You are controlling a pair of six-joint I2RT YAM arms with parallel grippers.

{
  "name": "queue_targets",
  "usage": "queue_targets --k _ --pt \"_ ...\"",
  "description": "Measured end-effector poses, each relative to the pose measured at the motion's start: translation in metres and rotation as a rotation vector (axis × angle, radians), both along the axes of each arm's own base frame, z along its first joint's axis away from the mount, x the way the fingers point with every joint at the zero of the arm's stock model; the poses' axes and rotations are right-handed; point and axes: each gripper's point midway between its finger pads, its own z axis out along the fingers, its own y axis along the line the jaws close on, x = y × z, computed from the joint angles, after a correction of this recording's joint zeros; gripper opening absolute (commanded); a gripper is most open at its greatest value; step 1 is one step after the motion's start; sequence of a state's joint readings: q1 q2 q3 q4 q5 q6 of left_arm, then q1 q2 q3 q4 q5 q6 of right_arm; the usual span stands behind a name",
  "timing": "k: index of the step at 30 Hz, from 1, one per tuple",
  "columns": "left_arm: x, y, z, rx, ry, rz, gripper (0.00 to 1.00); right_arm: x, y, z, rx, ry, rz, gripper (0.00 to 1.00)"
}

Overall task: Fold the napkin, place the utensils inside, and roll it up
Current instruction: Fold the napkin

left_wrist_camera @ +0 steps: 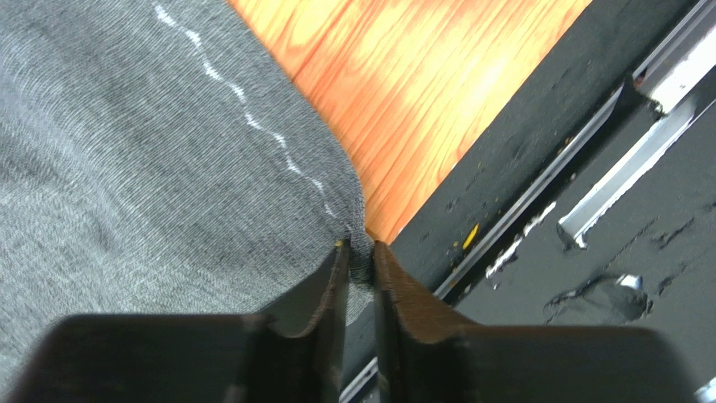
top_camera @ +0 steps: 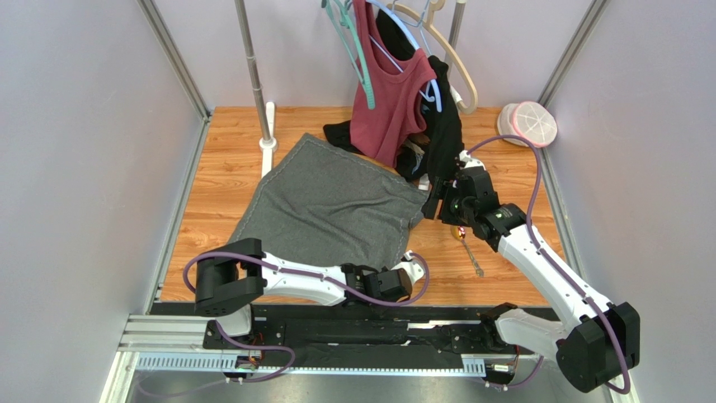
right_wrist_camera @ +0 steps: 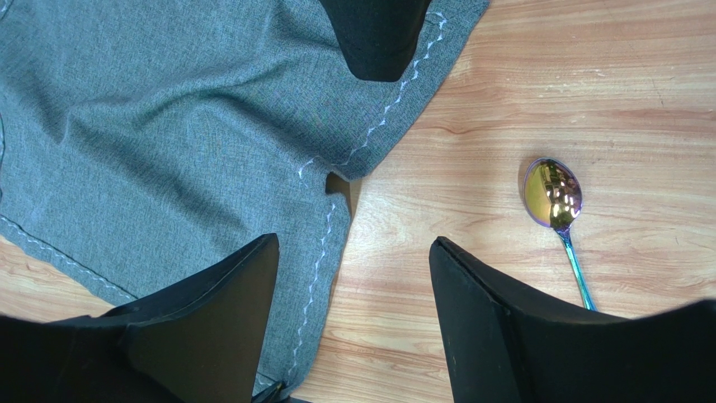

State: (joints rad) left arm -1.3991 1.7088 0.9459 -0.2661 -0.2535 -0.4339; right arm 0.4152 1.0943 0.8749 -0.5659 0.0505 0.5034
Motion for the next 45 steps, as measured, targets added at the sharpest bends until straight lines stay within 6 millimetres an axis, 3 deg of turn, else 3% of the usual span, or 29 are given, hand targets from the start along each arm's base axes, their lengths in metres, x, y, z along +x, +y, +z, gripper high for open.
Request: queue_targets --k 3,7,15,25,34,45 --pt "-0.002 0.009 0.002 0.002 0.005 0.006 0.00 0.000 0.000 -0.001 -0.001 0.002 -0.001 0.71" --pt "-0.005 0.029 0.007 0.041 0.012 0.009 0.00 0.000 -0.001 -0.001 -0.002 0.003 -0.003 0.70" --pt "-0.011 0.045 0.027 0.047 0.032 0.007 0.00 0.000 -0.002 -0.003 -0.006 0.006 -0.003 0.70" --pt "-0.032 0.056 0.072 -0.055 0.110 -0.035 0.00 0.000 -0.002 -0.003 -0.006 0.007 -0.003 0.70" --pt "-0.050 0.070 0.071 -0.022 0.205 -0.047 0.00 0.000 -0.002 -0.003 -0.006 0.008 -0.003 0.70" --pt "-0.068 0.082 0.091 -0.061 0.285 -0.051 0.00 -0.002 -0.003 -0.007 -0.009 0.018 -0.007 0.70"
